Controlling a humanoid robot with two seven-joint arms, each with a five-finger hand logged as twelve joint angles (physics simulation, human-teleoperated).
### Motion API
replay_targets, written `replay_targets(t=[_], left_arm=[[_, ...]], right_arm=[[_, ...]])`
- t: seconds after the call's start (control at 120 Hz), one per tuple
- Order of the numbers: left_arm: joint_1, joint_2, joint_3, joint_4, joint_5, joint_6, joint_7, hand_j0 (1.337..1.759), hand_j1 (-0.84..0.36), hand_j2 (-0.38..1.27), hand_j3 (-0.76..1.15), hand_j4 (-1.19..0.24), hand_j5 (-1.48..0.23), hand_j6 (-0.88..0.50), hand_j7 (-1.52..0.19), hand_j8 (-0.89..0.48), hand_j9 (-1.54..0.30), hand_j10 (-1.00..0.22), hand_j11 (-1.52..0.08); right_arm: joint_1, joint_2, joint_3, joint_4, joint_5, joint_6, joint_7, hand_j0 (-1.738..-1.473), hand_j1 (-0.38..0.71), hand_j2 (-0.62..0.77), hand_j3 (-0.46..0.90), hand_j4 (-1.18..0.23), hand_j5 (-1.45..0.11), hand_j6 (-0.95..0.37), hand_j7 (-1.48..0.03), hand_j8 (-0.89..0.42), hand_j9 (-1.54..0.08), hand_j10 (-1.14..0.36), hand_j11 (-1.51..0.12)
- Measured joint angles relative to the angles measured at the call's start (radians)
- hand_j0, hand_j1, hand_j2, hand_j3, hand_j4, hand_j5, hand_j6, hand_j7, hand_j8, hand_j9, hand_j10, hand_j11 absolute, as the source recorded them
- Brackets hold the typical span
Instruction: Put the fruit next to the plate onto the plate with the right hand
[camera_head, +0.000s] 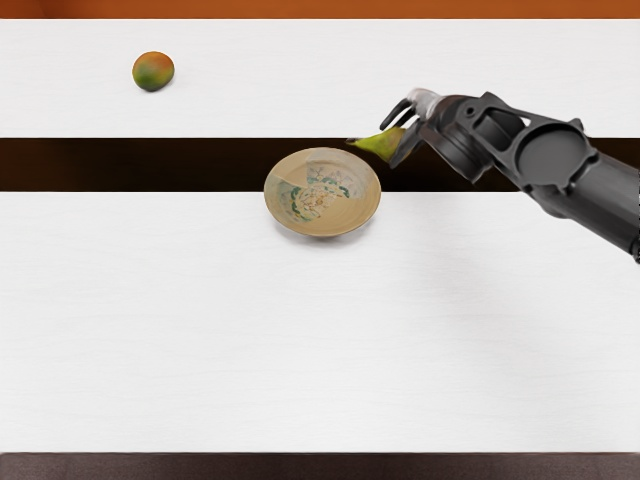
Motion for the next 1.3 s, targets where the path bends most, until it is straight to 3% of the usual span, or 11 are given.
replay_targets(t=[0.092,0.575,0.608,0.75,0.875,1.058,1.133,1.3], left_arm=[[-0.001,0.0,0.0,0.0,0.0,0.0,0.0,1.658,0.35,0.0,0.0,0.0,0.0,0.0,0.0,0.0,0.0,0.0,0.0],[0.0,0.0,0.0,0.0,0.0,0.0,0.0,1.658,0.35,0.0,0.0,0.0,0.0,0.0,0.0,0.0,0.0,0.0,0.0],[0.0,0.0,0.0,0.0,0.0,0.0,0.0,1.658,0.35,0.0,0.0,0.0,0.0,0.0,0.0,0.0,0.0,0.0,0.0],[0.0,0.0,0.0,0.0,0.0,0.0,0.0,1.658,0.35,0.0,0.0,0.0,0.0,0.0,0.0,0.0,0.0,0.0,0.0],[0.0,0.0,0.0,0.0,0.0,0.0,0.0,1.658,0.35,0.0,0.0,0.0,0.0,0.0,0.0,0.0,0.0,0.0,0.0],[0.002,0.0,0.0,0.0,0.0,0.0,0.0,1.658,0.35,0.0,0.0,0.0,0.0,0.0,0.0,0.0,0.0,0.0,0.0],[0.003,0.0,0.0,0.0,0.0,0.0,0.0,1.658,0.35,0.0,0.0,0.0,0.0,0.0,0.0,0.0,0.0,0.0,0.0],[0.003,0.0,0.0,0.0,0.0,0.0,0.0,1.658,0.35,0.0,0.0,0.0,0.0,0.0,0.0,0.0,0.0,0.0,0.0]], right_arm=[[0.004,0.031,0.008,0.0,0.001,0.013,0.0,-1.658,0.35,0.41,0.0,-0.64,-0.89,-0.37,-0.86,-0.35,-0.89,-0.64,-0.9],[-0.003,0.105,0.012,0.0,-0.003,0.02,0.0,-1.657,0.25,0.4,0.0,-0.65,-0.85,-0.5,-0.85,-0.48,-0.87,-0.65,-0.87],[-0.003,0.107,0.013,-0.001,-0.003,0.019,0.0,-1.657,0.23,0.34,0.0,-0.62,-0.8,-0.48,-0.8,-0.47,-0.82,-0.61,-0.82],[-0.002,0.116,0.03,-0.001,0.076,0.034,0.0,-1.657,-0.06,0.17,0.0,-0.31,-0.4,-0.24,-0.4,-0.24,-0.41,-0.3,-0.41],[-0.024,0.083,0.145,0.0,0.104,0.227,0.012,-1.658,-0.19,0.09,0.0,-0.17,-0.22,-0.13,-0.22,-0.13,-0.22,-0.17,-0.22],[-0.042,-0.031,0.245,0.001,0.286,0.604,0.122,-1.658,-0.29,0.04,0.0,-0.07,-0.09,-0.05,-0.09,-0.05,-0.09,-0.07,-0.09],[-0.057,-0.065,0.256,0.001,0.363,0.666,0.167,-1.658,-0.31,0.03,0.0,-0.05,-0.06,-0.04,-0.06,-0.04,-0.06,-0.05,-0.06],[-0.149,-0.109,0.264,0.002,0.428,0.713,0.321,-1.658,-0.33,0.01,0.0,-0.02,-0.03,-0.02,-0.03,-0.02,-0.03,-0.02,-0.03]])
